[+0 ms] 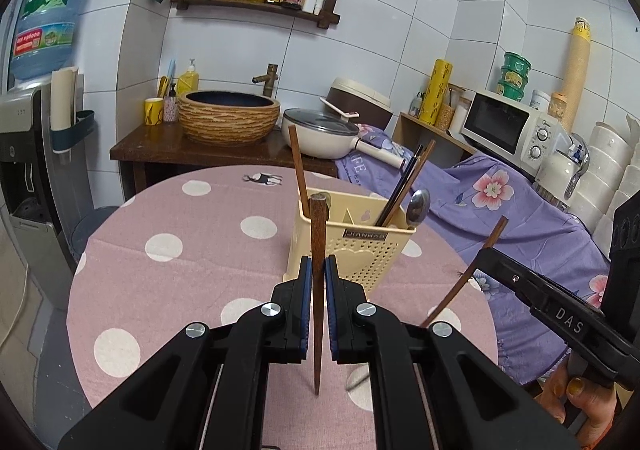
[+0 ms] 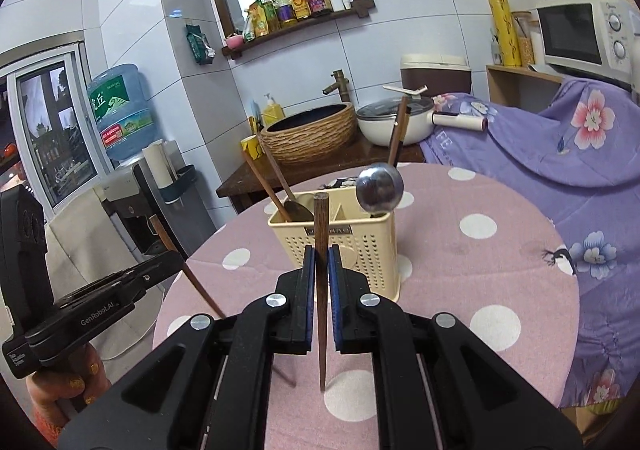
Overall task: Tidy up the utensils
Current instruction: 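Lower both chopsticks into the basket and open both tools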
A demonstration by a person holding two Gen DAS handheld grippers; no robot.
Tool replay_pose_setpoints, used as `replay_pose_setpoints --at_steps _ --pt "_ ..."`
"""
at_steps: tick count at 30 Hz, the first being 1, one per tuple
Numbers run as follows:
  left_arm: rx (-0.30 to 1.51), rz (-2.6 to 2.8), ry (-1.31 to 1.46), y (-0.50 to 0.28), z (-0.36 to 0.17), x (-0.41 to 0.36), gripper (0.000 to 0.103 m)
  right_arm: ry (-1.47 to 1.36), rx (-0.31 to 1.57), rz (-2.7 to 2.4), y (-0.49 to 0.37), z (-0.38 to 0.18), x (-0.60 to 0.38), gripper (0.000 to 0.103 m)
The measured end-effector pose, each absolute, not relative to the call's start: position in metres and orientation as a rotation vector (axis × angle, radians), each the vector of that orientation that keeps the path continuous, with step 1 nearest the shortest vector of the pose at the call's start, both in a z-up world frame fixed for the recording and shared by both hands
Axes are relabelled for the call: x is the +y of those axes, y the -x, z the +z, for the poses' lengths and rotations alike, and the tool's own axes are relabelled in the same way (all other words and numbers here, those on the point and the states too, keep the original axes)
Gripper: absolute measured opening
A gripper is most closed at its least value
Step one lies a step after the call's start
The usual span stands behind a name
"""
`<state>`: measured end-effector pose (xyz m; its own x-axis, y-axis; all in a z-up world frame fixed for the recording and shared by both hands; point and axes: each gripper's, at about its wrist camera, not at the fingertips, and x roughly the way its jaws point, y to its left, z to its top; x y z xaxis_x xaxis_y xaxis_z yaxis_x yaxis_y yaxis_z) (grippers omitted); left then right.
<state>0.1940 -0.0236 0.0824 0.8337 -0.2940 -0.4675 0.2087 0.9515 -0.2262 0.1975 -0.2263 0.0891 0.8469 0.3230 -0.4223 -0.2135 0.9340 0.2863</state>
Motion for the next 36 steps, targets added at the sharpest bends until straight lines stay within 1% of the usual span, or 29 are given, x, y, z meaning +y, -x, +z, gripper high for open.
replay_pose_setpoints --at_steps 6,16,21,25,29,33,36 --pt "0.483 -0.264 0.152 -0.205 0.098 -0.027 0.007 -0.196 0.462 0.292 -0.209 0.107 -0.222 0.008" --pt "0.452 -0.307 0.123 -0.215 0.132 -0.033 0.007 -0.183 0.485 0.325 -0.231 0.147 -0.225 0.008" --pt "0.422 -0.354 0.128 -0.222 0.169 -0.037 0.007 -0.179 0.441 0.335 -0.242 0.187 -0.227 0.008" --pt "0.363 -0.361 0.114 -0.231 0.208 -0.044 0.007 -0.147 0.387 0.309 -0.254 0.221 -0.227 0.008" --pt "0.317 -0.349 0.106 -0.246 0.235 -0.052 0.007 -0.138 0.342 0.277 -0.272 0.249 -0.226 0.008" --pt "0.322 -0.316 0.091 -0.268 0.239 -0.06 0.007 -0.126 0.327 0.241 -0.292 0.255 -0.227 0.008" --pt "0.327 -0.281 0.072 -0.284 0.23 -0.066 0.007 -0.117 0.331 0.218 -0.306 0.245 -0.227 0.008"
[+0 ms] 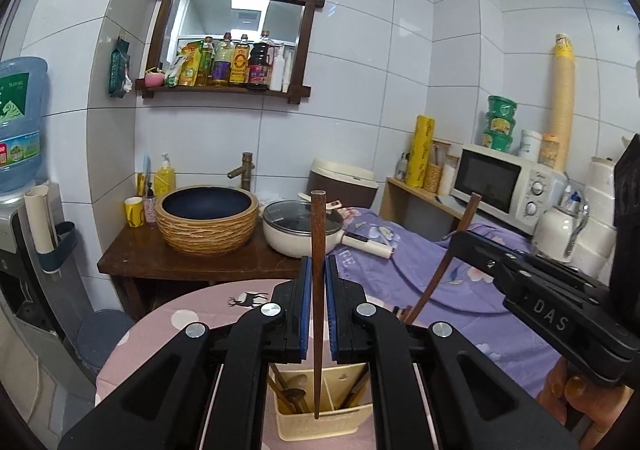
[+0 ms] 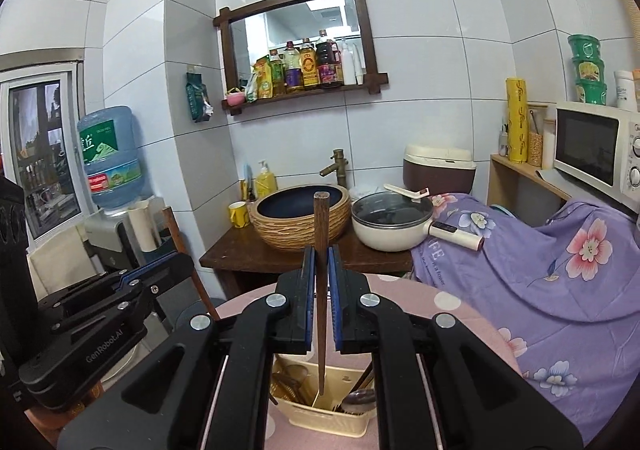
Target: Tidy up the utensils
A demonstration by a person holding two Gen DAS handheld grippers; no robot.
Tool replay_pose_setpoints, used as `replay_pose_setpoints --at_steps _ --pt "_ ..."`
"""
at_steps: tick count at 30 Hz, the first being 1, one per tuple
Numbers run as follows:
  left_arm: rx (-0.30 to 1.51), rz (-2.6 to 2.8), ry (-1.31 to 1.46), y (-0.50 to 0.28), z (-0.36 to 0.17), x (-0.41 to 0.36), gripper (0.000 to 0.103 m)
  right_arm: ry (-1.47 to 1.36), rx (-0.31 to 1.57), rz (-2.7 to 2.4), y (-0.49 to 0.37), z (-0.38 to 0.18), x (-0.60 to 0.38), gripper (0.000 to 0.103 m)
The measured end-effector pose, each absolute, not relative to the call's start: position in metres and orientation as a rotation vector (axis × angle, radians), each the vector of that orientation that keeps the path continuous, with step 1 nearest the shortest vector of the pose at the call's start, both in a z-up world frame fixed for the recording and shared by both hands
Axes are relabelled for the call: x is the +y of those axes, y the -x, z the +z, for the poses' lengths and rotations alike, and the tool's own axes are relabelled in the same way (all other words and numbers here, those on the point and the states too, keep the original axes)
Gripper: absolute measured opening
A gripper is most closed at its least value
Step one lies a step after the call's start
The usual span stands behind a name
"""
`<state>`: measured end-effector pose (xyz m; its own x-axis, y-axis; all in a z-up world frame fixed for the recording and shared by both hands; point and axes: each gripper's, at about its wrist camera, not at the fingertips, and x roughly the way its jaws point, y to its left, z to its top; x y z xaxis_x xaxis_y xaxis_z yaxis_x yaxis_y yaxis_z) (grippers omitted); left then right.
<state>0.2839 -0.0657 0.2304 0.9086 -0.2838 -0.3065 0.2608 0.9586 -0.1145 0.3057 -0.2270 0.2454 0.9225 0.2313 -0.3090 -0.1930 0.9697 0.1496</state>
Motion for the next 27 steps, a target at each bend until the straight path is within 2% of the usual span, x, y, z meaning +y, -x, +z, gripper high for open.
replay_pose_setpoints --at_steps 12,19,27 --pt "0.462 -0.232 0.103 -0.33 0.148 -0.066 0.007 -0.099 0.46 0.192 -0.339 0.151 -0.22 0.008" --pt "0.511 -0.23 0.093 -0.334 0.116 -0.067 0.007 -0.093 0.497 0.185 -0.345 0.126 -0.217 0.008" --pt "0.525 -0.252 0.087 -0.333 0.109 -0.07 0.007 -0.064 0.496 0.182 -0.344 0.116 -0.218 0.008"
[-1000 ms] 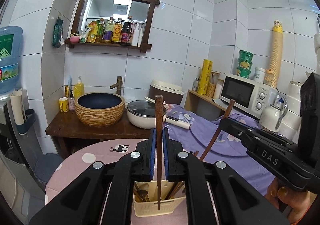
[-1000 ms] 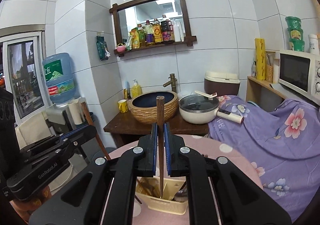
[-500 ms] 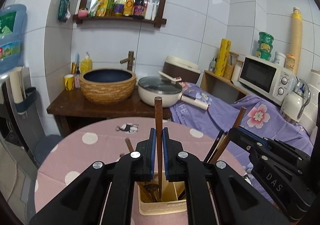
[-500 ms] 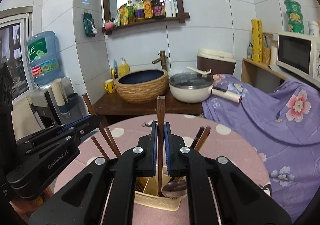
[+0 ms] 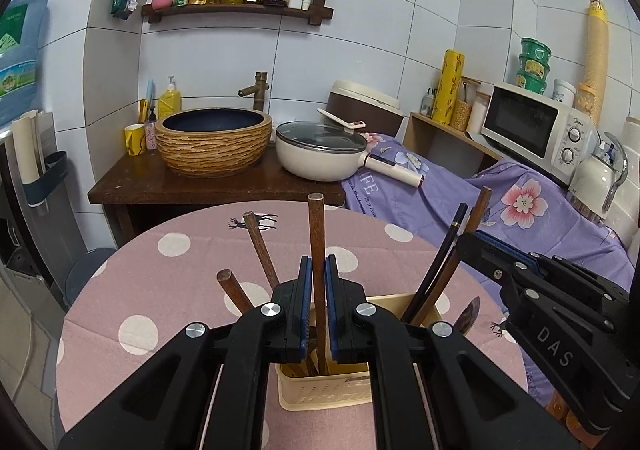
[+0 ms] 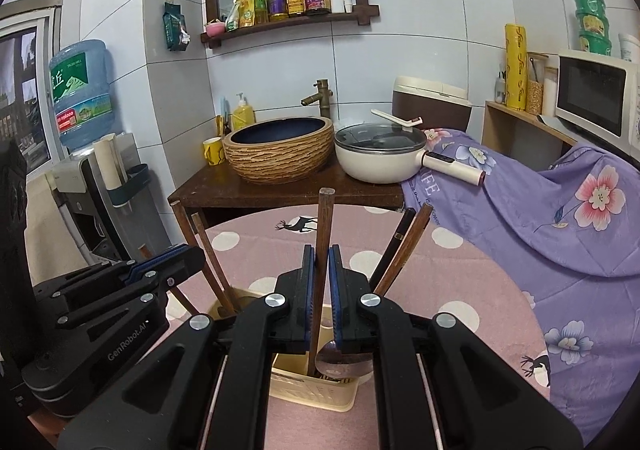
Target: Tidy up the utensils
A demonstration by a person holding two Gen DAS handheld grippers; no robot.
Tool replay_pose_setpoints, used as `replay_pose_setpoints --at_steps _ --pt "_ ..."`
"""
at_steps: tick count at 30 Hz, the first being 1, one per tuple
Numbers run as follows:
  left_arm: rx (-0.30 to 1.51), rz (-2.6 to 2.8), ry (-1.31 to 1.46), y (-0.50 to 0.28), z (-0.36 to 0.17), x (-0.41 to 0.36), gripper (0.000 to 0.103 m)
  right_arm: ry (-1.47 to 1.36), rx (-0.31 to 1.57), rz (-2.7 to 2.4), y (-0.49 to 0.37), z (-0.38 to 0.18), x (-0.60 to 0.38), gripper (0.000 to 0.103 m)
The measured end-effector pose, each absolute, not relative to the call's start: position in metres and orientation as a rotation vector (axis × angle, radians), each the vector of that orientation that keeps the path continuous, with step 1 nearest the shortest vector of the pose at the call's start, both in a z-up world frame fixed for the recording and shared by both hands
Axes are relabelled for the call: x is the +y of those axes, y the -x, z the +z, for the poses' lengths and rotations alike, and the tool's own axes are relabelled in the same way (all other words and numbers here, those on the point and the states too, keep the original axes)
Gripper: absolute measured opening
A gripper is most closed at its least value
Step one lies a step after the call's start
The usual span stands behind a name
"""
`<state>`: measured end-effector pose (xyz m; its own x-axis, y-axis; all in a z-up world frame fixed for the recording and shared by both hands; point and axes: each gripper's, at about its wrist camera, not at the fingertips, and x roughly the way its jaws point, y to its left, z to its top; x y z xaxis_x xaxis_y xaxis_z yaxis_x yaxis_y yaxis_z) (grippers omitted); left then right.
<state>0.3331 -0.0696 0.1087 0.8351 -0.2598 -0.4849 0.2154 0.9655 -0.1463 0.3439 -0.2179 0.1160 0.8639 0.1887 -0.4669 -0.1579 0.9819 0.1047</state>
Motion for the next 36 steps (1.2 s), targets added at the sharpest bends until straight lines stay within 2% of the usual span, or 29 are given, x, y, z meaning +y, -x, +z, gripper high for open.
replay_pose_setpoints --at_steps 1,3,4,5,6,8,9,11,13,16,27,33,36 --pt "0.524 -0.26 0.089 -0.332 0.109 -0.069 0.008 -0.066 0.495 0.179 -0.343 0.116 -0.219 0.01" --pt "0.51 -0.264 0.087 -0.326 0.11 -0.067 0.017 -0.084 0.483 0.179 -0.34 0.119 -0.224 0.029" --pt "0.5 -0.265 0.086 -0.322 0.112 -0.065 0.025 -0.094 0.467 0.182 -0.336 0.122 -0.227 0.056" --pt "0.487 -0.267 0.086 -0.316 0.114 -0.063 0.035 -0.1 0.433 0.183 -0.328 0.126 -0.231 0.071" --pt "0.471 -0.267 0.086 -0.31 0.116 -0.06 0.041 -0.093 0.406 0.179 -0.322 0.13 -0.233 0.071" --pt "0.422 -0.265 0.088 -0.293 0.123 -0.052 0.059 -0.056 0.372 0.17 -0.309 0.137 -0.233 0.071" --pt "0.4 -0.26 0.09 -0.284 0.126 -0.047 0.063 -0.037 0.35 0.159 -0.3 0.141 -0.234 0.071" --pt "0.358 -0.246 0.101 -0.267 0.132 -0.037 0.084 -0.015 0.299 0.142 -0.279 0.147 -0.234 0.081" --pt "0.308 -0.216 0.119 -0.246 0.136 -0.024 0.097 0.002 0.244 0.131 -0.255 0.151 -0.234 0.09" --pt "0.26 -0.194 0.132 -0.219 0.135 -0.011 0.097 0.038 0.156 0.109 -0.212 0.149 -0.232 0.097" --pt "0.278 -0.124 0.157 -0.115 0.073 0.019 0.097 -0.091 0.215 0.152 -0.093 0.072 -0.231 0.097" --pt "0.29 -0.106 0.015 -0.067 0.044 0.0 0.097 0.054 0.198 0.16 -0.037 0.039 -0.208 0.097" --pt "0.302 -0.108 0.029 -0.05 0.032 -0.002 0.097 0.083 0.203 0.181 -0.014 0.028 -0.202 0.097"
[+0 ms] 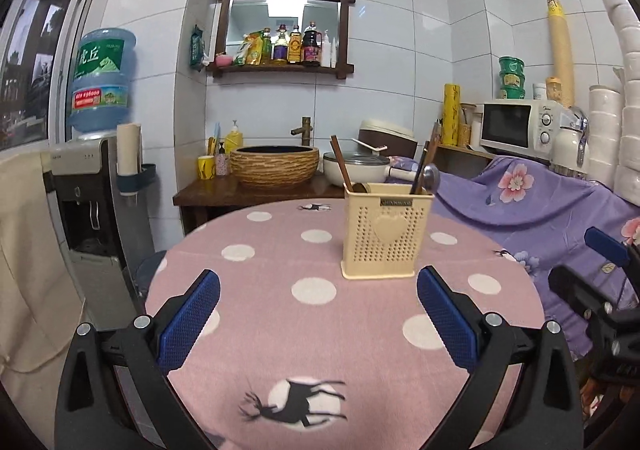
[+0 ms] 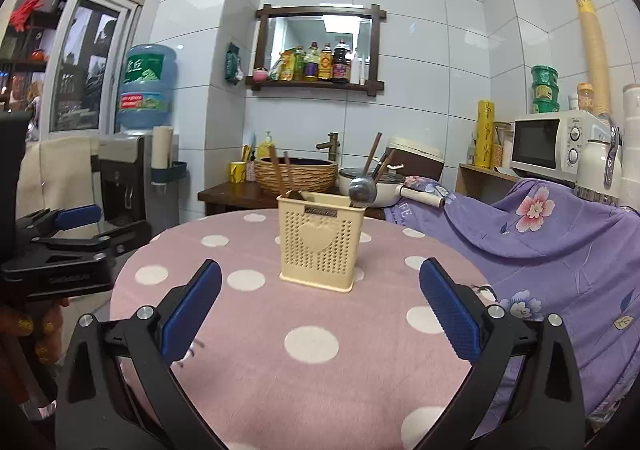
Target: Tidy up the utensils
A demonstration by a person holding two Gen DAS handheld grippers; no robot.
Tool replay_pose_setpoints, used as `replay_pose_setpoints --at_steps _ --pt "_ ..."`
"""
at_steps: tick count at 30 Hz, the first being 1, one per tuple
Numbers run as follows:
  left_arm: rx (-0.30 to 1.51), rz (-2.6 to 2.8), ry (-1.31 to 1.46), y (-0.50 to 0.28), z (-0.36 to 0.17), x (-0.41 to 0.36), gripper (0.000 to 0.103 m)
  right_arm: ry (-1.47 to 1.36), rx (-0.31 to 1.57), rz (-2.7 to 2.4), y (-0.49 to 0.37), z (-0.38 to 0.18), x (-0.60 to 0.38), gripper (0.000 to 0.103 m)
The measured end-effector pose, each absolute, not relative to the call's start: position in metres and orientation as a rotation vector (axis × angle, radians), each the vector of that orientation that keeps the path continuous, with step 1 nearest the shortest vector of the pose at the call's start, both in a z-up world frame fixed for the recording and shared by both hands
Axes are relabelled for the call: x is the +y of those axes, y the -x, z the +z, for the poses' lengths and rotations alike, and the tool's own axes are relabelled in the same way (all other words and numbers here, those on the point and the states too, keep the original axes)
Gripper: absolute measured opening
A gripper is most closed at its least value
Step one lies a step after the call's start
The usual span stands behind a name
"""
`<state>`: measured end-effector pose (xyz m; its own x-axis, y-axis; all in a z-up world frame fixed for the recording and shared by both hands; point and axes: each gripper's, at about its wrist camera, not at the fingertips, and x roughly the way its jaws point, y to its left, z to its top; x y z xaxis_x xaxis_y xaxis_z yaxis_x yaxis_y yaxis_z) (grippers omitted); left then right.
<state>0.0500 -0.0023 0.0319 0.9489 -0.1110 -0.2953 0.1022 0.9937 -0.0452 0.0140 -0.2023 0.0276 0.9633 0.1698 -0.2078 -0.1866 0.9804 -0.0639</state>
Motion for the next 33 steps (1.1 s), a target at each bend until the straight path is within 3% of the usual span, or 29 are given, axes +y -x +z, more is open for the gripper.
replay_pose_setpoints --at_steps 33 --pt "0.313 -0.096 0.053 -0.005 0.011 -0.011 0.097 0.0 0.121 0.135 0.038 0.015 -0.218 0.097"
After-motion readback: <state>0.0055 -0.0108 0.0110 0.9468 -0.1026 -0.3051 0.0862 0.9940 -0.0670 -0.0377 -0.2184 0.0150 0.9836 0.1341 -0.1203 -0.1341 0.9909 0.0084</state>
